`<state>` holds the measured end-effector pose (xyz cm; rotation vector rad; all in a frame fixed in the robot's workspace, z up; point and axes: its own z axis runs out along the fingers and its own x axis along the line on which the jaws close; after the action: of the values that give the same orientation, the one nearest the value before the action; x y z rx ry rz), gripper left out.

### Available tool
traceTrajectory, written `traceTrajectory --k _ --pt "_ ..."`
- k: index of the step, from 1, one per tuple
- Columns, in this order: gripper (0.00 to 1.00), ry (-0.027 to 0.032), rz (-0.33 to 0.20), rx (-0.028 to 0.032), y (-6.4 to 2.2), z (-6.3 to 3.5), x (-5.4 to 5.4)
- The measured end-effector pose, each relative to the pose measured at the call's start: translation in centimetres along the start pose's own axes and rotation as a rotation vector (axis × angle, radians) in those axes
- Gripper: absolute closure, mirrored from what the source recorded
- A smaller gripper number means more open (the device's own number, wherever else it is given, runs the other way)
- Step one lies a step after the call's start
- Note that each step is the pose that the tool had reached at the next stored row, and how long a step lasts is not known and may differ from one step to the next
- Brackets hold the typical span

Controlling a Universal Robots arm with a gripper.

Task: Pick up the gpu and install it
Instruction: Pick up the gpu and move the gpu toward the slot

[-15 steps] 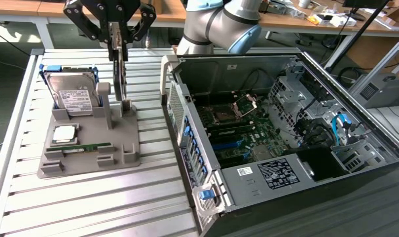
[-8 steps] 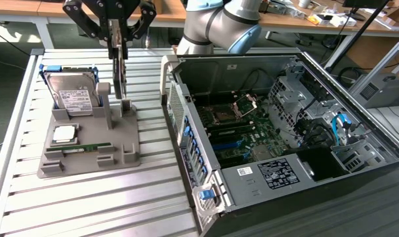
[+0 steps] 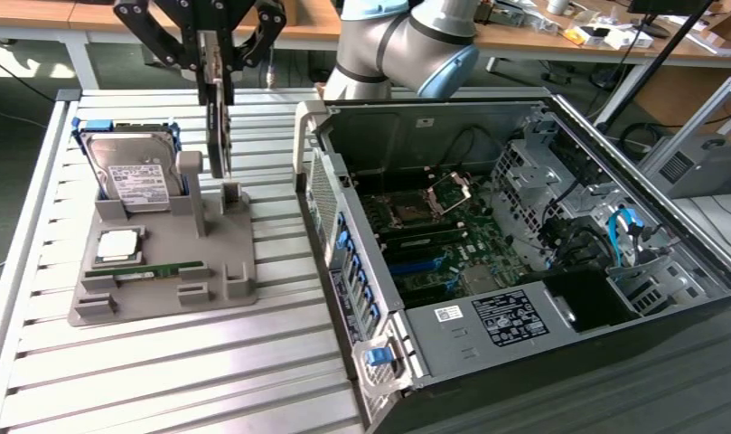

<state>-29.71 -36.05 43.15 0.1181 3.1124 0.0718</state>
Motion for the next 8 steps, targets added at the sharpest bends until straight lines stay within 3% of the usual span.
traceTrajectory --k 8 --pt "0.73 0.0 0.0 0.0 0.02 -0.4 -0.01"
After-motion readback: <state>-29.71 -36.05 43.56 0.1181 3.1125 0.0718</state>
